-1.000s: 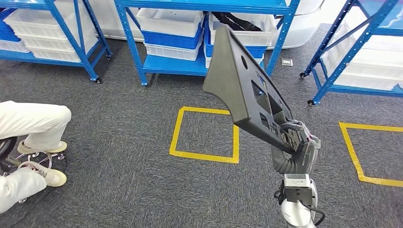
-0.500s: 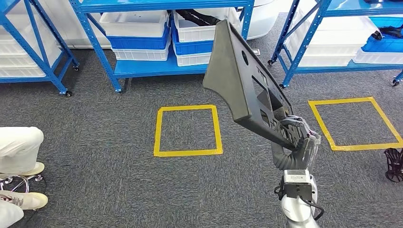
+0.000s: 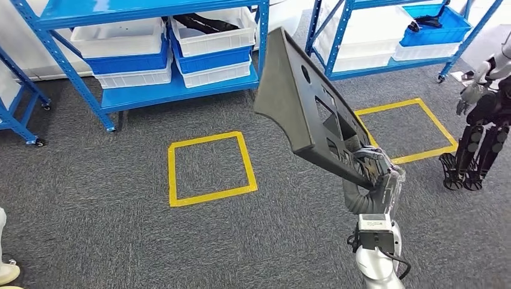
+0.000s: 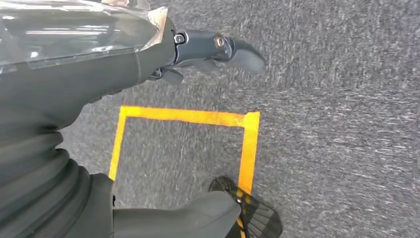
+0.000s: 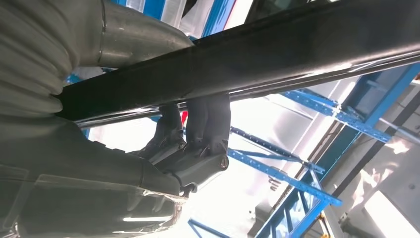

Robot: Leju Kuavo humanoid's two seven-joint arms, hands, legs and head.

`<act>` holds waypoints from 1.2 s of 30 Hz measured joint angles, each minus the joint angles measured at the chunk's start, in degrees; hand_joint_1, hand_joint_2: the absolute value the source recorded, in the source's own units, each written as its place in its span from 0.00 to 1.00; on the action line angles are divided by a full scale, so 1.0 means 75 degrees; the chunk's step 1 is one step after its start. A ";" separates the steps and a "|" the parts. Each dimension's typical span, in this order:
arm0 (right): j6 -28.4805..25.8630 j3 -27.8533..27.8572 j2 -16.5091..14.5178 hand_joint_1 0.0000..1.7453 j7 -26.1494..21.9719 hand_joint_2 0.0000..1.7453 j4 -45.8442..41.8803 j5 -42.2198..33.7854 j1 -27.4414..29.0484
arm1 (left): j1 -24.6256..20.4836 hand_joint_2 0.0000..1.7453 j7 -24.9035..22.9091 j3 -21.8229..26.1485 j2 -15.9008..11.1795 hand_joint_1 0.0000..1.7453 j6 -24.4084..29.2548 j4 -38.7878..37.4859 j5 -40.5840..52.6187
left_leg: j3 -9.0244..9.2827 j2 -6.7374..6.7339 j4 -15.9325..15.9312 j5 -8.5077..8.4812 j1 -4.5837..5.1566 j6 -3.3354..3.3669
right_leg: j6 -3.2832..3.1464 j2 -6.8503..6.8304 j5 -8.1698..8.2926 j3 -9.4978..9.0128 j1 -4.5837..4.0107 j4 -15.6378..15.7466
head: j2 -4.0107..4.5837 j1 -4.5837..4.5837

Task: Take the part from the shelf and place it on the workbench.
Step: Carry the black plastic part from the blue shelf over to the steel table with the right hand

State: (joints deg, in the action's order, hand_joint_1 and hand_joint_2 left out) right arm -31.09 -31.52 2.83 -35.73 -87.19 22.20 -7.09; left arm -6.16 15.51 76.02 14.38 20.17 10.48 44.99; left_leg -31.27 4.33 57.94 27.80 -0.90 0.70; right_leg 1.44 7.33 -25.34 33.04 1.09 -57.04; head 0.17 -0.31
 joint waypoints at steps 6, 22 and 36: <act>-0.0097 -0.0004 0.0071 1.00 0.0013 1.00 -0.0002 0.0127 0.0015 | -0.0007 1.00 0.0087 0.0007 0.0020 0.00 -0.0032 0.0000 -0.0028 | -0.0077 -0.0661 -0.0133 -0.0161 0.0021 0.0265 | 0.0047 -0.0775 -0.0696 0.0853 -0.0039 -0.1496 | 0.0000 0.0084; -0.0691 0.0200 0.0337 1.00 0.0409 1.00 -0.0735 0.0968 0.0932 | 0.0000 1.00 0.1176 0.0022 0.0057 0.00 -0.0253 0.0001 -0.0170 | -0.0789 -0.0618 0.1766 0.0982 0.0014 -0.0124 | -0.0187 -0.0868 -0.0081 -0.0217 0.0048 0.0150 | -0.0001 -0.0013; -0.0864 0.0475 0.0434 1.00 0.0834 1.00 -0.0923 0.2090 0.1171 | -0.0019 1.00 0.1436 0.0042 -0.0539 0.00 -0.1147 0.0023 -0.0383 | 0.0085 -0.0594 -0.0200 -0.0110 0.0000 0.0280 | 0.0021 -0.0740 -0.0539 0.0660 -0.0033 -0.1109 | -0.0001 0.0030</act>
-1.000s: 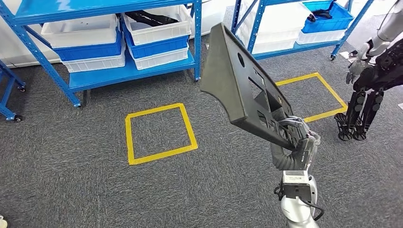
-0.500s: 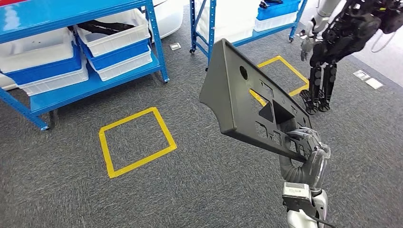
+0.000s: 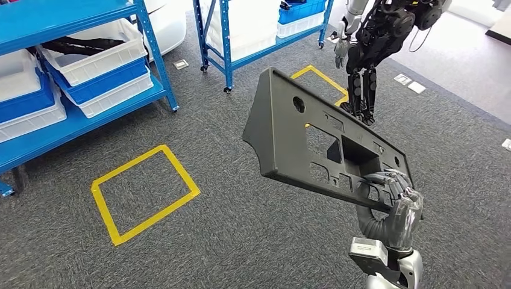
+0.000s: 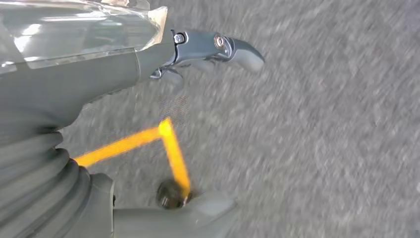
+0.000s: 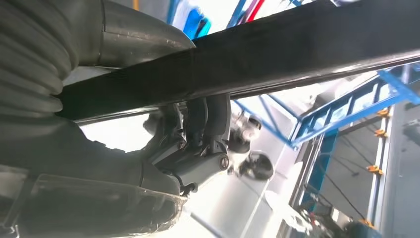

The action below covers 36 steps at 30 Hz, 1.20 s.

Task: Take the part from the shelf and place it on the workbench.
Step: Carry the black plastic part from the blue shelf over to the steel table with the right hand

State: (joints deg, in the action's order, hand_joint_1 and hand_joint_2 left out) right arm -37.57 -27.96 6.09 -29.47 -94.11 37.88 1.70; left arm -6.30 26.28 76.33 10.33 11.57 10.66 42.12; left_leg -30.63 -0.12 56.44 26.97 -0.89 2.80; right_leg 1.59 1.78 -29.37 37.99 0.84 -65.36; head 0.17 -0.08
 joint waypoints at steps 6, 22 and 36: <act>0.0001 0.0357 0.0107 1.00 0.0454 1.00 0.0151 0.0845 -0.0218 | -0.0007 1.00 -0.0368 0.0046 -0.0123 0.00 -0.0252 0.0002 0.0204 | -0.0059 -0.0633 0.0021 -0.0025 -0.0009 -0.0102 | 0.0326 -0.0485 -0.0026 -0.0351 0.0158 0.0128 | -0.0001 0.0018; -0.0250 0.1120 0.0379 1.00 0.1294 1.00 0.0854 0.2678 -0.0753 | -0.0044 1.00 -0.0592 0.0046 -0.0264 0.00 -0.0336 0.0002 0.0290 | -0.0593 0.0233 0.1316 0.0489 -0.0032 -0.0274 | -0.0184 0.0315 0.0475 -0.0797 -0.0018 0.1163 | -0.0001 -0.0064; -0.0281 0.1876 0.0404 1.00 0.3098 1.00 0.1594 0.6661 -0.1840 | -0.0081 1.00 -0.0718 0.0037 -0.0335 0.00 -0.0645 -0.0001 0.0550 | 0.0067 -0.0359 -0.0182 -0.0059 0.0033 -0.0045 | 0.0227 -0.0220 -0.0008 0.0369 0.0071 -0.0633 | -0.0001 0.0034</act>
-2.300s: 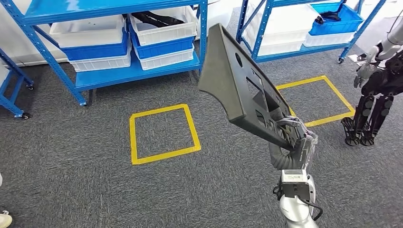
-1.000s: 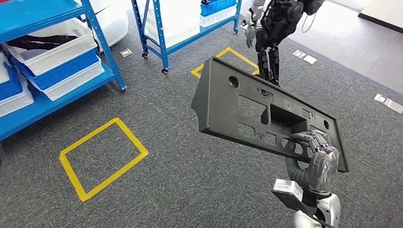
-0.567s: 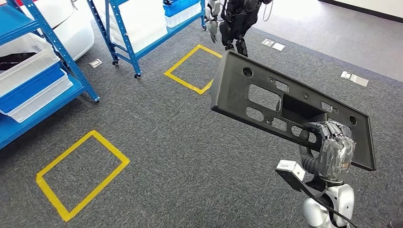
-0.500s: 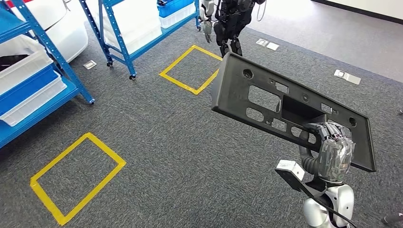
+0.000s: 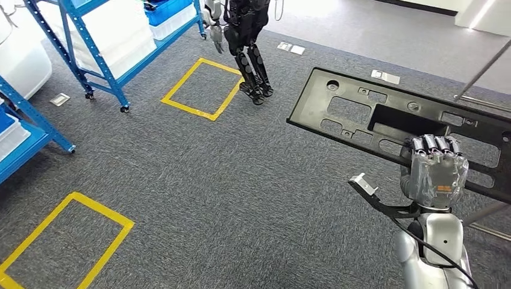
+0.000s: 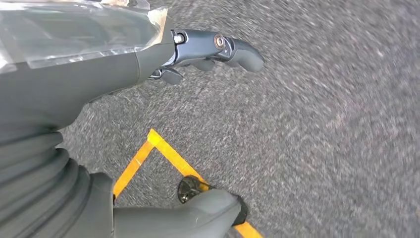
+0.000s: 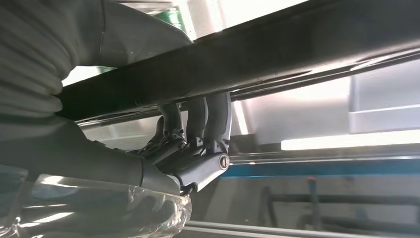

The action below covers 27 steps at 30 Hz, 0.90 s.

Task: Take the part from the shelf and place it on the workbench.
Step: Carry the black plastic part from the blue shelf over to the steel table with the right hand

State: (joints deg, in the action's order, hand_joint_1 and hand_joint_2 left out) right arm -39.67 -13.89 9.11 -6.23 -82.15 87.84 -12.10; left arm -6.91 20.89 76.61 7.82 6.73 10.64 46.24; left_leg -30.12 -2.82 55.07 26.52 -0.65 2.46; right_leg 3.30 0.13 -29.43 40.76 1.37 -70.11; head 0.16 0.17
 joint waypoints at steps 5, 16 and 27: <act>0.0000 -0.0012 0.0018 1.00 0.0336 1.00 0.0186 0.0200 -0.0243 | -0.0004 1.00 -0.0061 -0.0022 -0.0070 0.00 -0.0048 0.0001 0.0092 | 0.0044 -0.0378 0.0115 0.0162 0.0085 -0.0210 | 0.0006 -0.0586 0.0611 -0.0947 -0.0014 0.1804 | -0.0001 0.0006; 0.0000 -0.0255 0.0592 1.00 0.1810 1.00 0.0624 0.0278 -0.0310 | 0.0013 1.00 0.0461 -0.0096 0.0190 0.00 -0.0135 -0.0010 0.0127 | -0.0918 0.0457 0.1891 0.0709 -0.0032 -0.0222 | -0.0351 0.0445 0.0662 -0.0952 -0.0045 0.1805 | -0.0001 -0.0056; 0.0000 -0.0671 0.0795 1.00 0.1983 1.00 0.1276 0.0289 -0.0702 | -0.0012 1.00 0.0496 -0.0096 0.0253 0.00 -0.0146 -0.0008 0.0063 | -0.0275 0.0416 0.0233 -0.0058 0.0054 0.0101 | -0.0185 0.0123 0.0080 0.0030 -0.0046 0.0243 | -0.0001 -0.0012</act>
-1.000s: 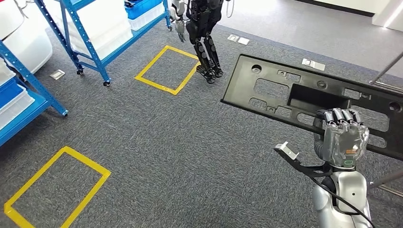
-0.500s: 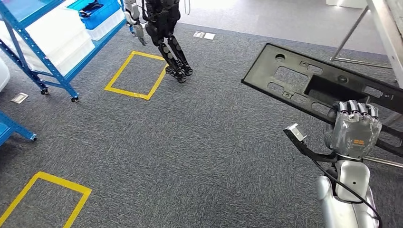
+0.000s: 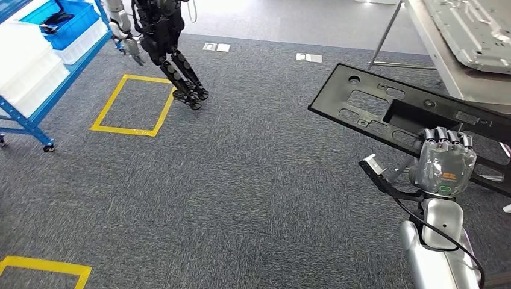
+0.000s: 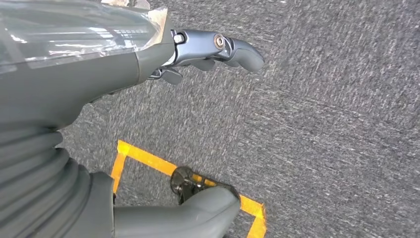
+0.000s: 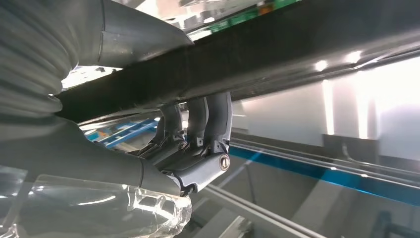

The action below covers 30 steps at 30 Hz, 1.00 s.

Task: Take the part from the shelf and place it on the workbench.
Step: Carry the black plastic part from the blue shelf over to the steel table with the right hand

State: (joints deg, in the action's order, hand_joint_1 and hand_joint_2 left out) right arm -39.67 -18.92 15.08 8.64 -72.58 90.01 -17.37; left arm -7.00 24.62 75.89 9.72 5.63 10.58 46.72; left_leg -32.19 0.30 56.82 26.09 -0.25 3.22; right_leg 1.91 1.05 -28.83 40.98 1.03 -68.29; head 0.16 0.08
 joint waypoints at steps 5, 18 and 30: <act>0.0000 -0.0063 -0.0005 1.00 0.0088 1.00 0.0508 -0.0002 -0.0166 | 0.0003 1.00 -0.0035 0.0000 -0.0003 0.00 0.0001 0.0001 -0.0001 | 0.0002 -0.0478 0.0021 0.0041 0.0021 -0.0052 | 0.0270 -0.0342 0.0249 -0.0375 0.0111 0.0518 | -0.0001 0.0006; 0.0000 0.0605 -0.0234 1.00 -0.0129 1.00 0.1950 -0.0067 -0.0806 | 0.0018 1.00 -0.0068 -0.0002 -0.0094 0.00 -0.0029 0.0008 0.0075 | -0.0943 -0.0014 0.2272 0.1165 -0.0036 -0.0360 | -0.0159 0.0189 0.0619 -0.0877 0.0035 0.1496 | -0.0001 -0.0058; -0.0002 0.1774 -0.0247 1.00 -0.0429 1.00 0.2820 -0.0214 -0.1278 | -0.0065 1.00 -0.0109 -0.0012 -0.0176 0.00 -0.0095 0.0008 0.0193 | -0.0044 -0.0003 0.0107 0.0040 -0.0007 0.0018 | 0.0071 0.0090 0.0189 -0.0030 0.0008 0.0272 | 0.0000 0.0006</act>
State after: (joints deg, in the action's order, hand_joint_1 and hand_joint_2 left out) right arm -39.69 -5.62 13.22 5.42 -51.44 88.40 -26.96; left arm -7.48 23.80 75.80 8.39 4.92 10.64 48.17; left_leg -32.52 0.28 57.63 26.39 -0.30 3.36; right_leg 2.44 1.73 -27.41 40.76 1.08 -66.25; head 0.16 0.12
